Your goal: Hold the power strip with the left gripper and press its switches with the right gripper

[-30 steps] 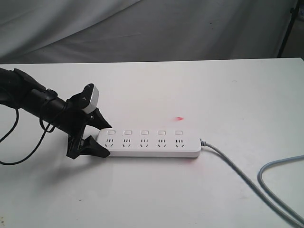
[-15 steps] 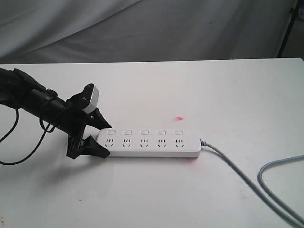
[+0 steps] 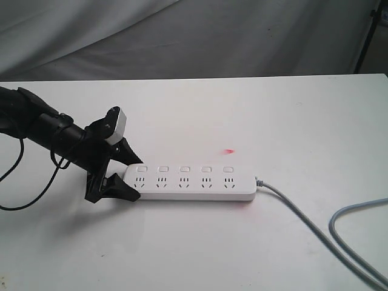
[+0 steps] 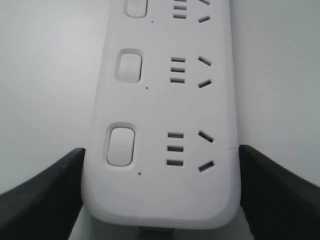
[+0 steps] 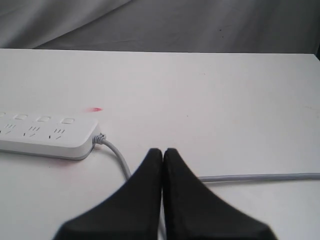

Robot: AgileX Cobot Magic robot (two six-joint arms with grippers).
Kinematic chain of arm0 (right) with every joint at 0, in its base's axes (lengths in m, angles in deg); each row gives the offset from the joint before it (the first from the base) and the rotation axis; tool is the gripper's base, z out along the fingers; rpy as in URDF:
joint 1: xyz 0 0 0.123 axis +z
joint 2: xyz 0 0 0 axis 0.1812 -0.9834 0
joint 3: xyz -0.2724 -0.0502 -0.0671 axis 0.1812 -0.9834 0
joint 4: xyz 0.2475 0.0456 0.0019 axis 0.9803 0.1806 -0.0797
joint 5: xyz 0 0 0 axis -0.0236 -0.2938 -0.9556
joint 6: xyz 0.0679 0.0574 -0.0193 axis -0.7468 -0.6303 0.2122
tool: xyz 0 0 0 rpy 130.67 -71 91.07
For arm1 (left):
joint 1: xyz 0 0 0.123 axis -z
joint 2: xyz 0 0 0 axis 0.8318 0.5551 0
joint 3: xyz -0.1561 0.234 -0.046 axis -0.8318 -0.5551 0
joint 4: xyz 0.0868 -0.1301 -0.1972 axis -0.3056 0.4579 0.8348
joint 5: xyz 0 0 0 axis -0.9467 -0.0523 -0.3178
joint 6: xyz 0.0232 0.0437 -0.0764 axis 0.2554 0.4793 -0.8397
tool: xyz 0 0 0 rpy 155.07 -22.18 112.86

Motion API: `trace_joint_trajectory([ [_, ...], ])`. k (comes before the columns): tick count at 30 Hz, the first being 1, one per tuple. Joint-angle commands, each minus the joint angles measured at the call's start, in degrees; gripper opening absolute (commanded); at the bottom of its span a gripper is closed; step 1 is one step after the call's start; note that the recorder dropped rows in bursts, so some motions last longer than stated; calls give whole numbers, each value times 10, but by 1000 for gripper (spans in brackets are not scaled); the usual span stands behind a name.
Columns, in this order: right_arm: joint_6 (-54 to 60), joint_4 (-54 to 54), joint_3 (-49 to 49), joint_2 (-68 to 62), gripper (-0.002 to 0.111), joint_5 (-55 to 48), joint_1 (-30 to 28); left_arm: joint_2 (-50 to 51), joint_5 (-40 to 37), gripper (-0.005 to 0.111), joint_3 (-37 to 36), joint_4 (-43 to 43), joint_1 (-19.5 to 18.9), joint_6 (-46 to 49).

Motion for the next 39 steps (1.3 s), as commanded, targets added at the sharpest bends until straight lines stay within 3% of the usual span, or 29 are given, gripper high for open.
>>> trace_joint_trajectory([
  [1, 0, -11, -2, 3, 0, 9, -5, 1, 10, 39, -2, 2, 2, 1],
  [39, 12, -1, -2, 3, 0, 8, -4, 1, 10, 39, -2, 2, 2, 1],
])
